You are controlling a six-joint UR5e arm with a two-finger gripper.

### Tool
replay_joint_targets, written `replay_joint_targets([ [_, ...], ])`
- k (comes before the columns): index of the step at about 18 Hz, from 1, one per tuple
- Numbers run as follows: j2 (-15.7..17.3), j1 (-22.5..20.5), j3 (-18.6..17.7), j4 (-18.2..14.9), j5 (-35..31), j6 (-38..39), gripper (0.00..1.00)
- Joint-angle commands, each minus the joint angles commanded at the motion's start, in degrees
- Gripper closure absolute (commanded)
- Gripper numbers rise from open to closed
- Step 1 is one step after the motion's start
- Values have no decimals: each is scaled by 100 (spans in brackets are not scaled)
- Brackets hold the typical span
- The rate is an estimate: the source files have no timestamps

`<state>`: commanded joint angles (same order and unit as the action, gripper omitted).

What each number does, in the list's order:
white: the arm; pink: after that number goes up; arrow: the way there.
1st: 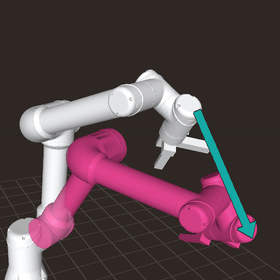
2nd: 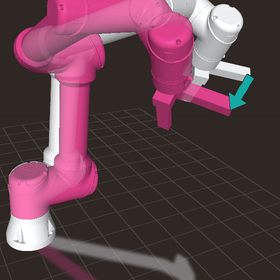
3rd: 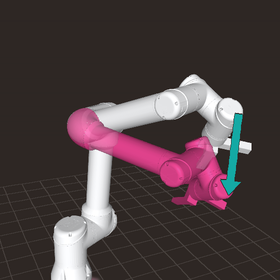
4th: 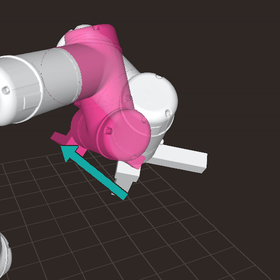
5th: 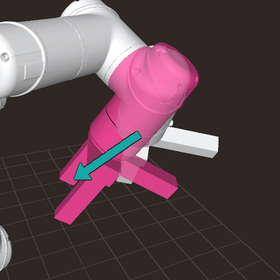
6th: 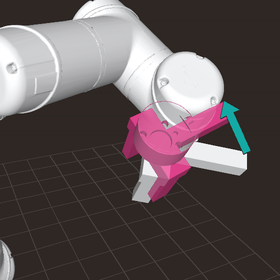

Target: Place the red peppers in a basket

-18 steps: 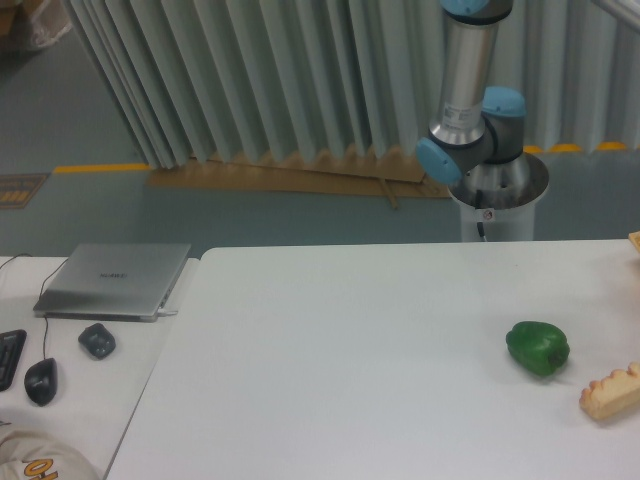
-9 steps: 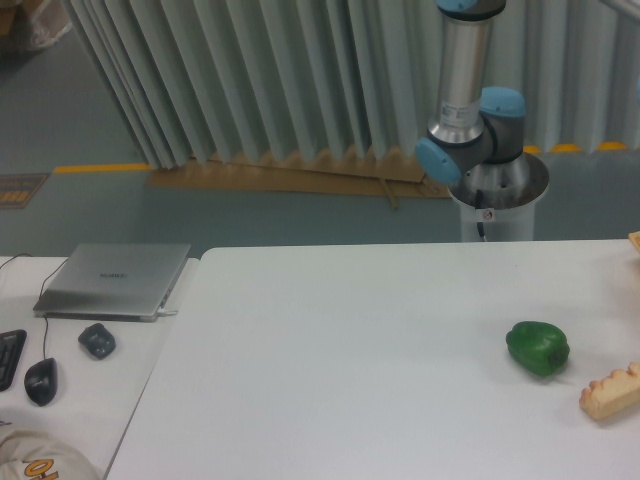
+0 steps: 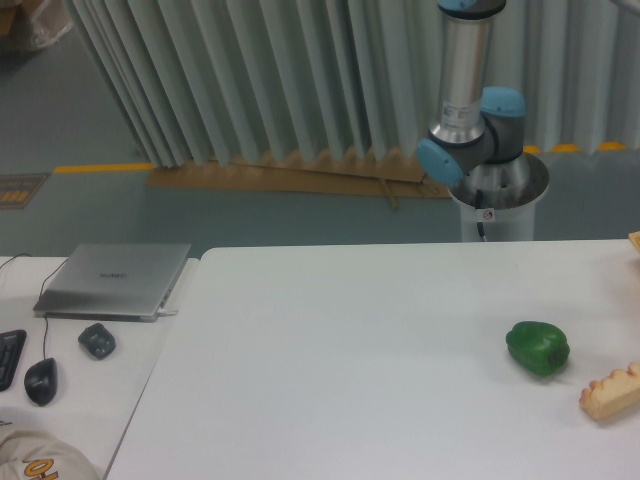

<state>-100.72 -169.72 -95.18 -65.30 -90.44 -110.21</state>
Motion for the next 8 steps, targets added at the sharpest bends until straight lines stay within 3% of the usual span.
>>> replay_joint_targets([
  [8,-18,-61,-114,-18,185,0,0],
])
